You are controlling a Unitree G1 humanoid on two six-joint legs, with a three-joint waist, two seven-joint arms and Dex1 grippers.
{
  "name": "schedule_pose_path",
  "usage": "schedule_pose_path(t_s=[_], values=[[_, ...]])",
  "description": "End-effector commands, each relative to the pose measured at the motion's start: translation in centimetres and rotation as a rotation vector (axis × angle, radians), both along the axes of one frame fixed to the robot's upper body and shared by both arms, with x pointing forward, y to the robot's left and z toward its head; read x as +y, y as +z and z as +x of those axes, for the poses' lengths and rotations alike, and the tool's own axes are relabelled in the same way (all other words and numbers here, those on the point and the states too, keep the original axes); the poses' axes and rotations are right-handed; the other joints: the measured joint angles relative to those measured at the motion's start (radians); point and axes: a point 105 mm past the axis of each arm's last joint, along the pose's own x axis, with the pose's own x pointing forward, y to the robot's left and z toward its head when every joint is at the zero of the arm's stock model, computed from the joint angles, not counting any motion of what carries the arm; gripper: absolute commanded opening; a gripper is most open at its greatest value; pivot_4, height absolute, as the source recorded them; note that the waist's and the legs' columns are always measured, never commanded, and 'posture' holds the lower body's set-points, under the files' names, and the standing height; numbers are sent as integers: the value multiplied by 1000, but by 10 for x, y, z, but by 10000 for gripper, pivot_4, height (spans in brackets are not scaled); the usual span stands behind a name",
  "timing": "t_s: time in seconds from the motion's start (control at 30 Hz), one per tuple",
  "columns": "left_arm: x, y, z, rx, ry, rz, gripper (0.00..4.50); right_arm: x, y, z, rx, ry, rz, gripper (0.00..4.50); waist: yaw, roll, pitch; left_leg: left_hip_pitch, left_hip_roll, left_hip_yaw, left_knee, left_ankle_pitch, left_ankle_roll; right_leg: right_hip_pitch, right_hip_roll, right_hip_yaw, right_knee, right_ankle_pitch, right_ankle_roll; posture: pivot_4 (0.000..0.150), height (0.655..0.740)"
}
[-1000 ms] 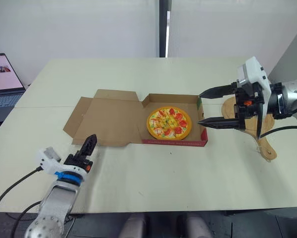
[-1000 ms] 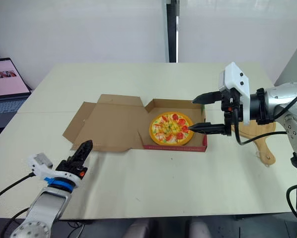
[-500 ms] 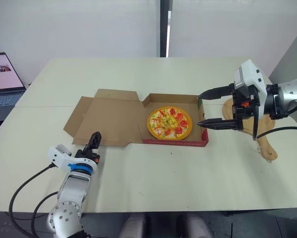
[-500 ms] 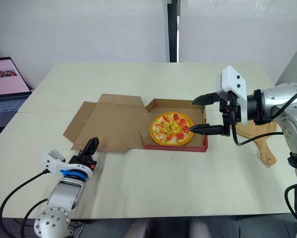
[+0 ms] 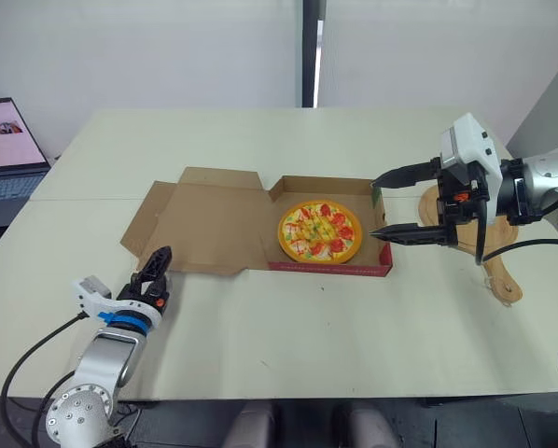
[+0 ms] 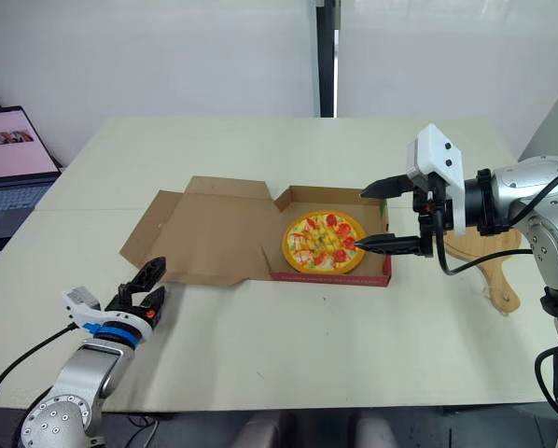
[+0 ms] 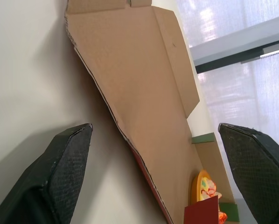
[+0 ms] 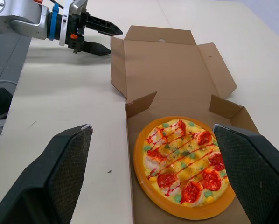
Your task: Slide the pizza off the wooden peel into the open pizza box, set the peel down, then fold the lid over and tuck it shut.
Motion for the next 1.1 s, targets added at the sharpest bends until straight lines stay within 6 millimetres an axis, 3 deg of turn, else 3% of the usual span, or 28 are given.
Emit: schedule_pose_path(t_s=[0.03, 0.13, 0.5, 0.67, 0.83, 1.1], values=[[4, 9, 4, -36, 9, -15, 43180, 3, 13, -6, -54, 24, 5, 44823, 1, 0, 0, 0, 0, 0, 0, 0, 0, 0, 0, 0, 0, 0, 0, 1500, 7400], [5, 6, 7, -19, 2, -11, 36299, 4, 13, -6, -54, 24, 4, 45000, 0, 0, 0, 0, 0, 0, 0, 0, 0, 0, 0, 0, 0, 0, 0, 1500, 7400], [9, 14, 15, -32, -12, 46, 1378, 3, 12, -6, -49, 17, 6, 45000, 1, -1, 1, 0, 0, 0, 0, 0, 0, 0, 0, 0, 0, 0, 0, 1500, 7400], [9, 20, 15, -33, -26, 96, 620, 3, 11, -6, -50, 10, 10, 45000, 0, -2, 1, 0, 0, 0, 0, 0, 0, -1, 0, 0, 0, 0, 0, 1500, 7400], [7, 39, 15, -65, -48, 201, 620, 1, 10, 1, -79, -32, 15, 45000, 0, -4, 2, -1, 0, -1, 0, 0, 0, -1, 0, 0, 0, 0, 0, 1500, 7400], [-22, 74, 15, -153, -189, 417, 620, -5, 5, 48, -262, -263, 5, 45000, 0, -4, 2, -1, 0, 0, 0, 0, -1, -2, 0, 0, 0, 0, 0, 1500, 7400]])
